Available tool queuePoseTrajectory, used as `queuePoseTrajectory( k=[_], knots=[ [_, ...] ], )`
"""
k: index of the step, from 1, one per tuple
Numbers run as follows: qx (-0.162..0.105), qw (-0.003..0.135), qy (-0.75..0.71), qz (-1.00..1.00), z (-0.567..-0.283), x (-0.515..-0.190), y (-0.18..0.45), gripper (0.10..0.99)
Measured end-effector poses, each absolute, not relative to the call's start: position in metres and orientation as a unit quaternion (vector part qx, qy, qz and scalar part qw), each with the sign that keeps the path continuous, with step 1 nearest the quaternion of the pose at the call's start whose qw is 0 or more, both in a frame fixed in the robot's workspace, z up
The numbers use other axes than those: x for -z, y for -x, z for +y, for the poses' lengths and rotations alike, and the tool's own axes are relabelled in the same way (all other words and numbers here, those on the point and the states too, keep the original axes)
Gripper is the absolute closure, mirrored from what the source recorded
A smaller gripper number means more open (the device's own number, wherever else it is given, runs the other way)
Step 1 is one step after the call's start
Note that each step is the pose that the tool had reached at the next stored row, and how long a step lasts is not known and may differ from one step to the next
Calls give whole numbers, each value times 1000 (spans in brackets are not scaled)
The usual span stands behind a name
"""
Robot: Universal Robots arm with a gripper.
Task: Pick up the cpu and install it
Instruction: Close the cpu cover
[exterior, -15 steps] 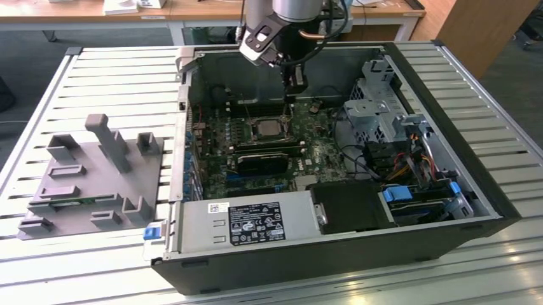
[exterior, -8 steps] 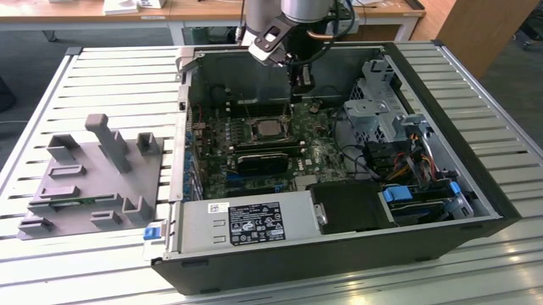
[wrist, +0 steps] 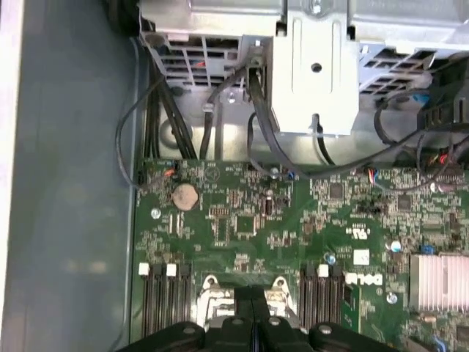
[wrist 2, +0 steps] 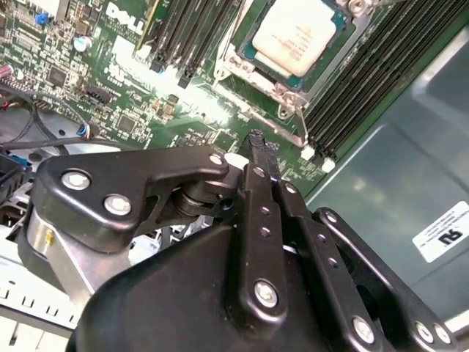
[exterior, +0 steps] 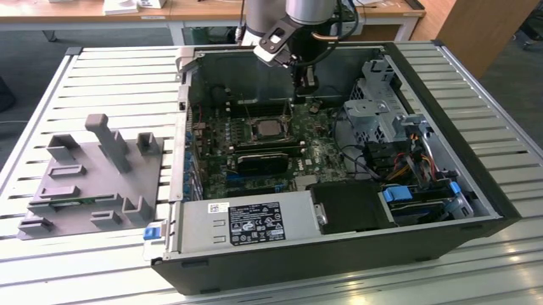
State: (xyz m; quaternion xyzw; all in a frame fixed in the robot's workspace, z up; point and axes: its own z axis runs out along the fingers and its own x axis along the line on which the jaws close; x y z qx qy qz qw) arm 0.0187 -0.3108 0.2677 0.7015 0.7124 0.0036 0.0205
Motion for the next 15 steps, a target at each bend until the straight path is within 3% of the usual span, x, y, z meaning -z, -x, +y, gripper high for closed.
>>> queuePoseTrajectory(
  k=[15],
  knots=[
    [-3,21,-701,712,-311,-252,-16,980]
  ],
)
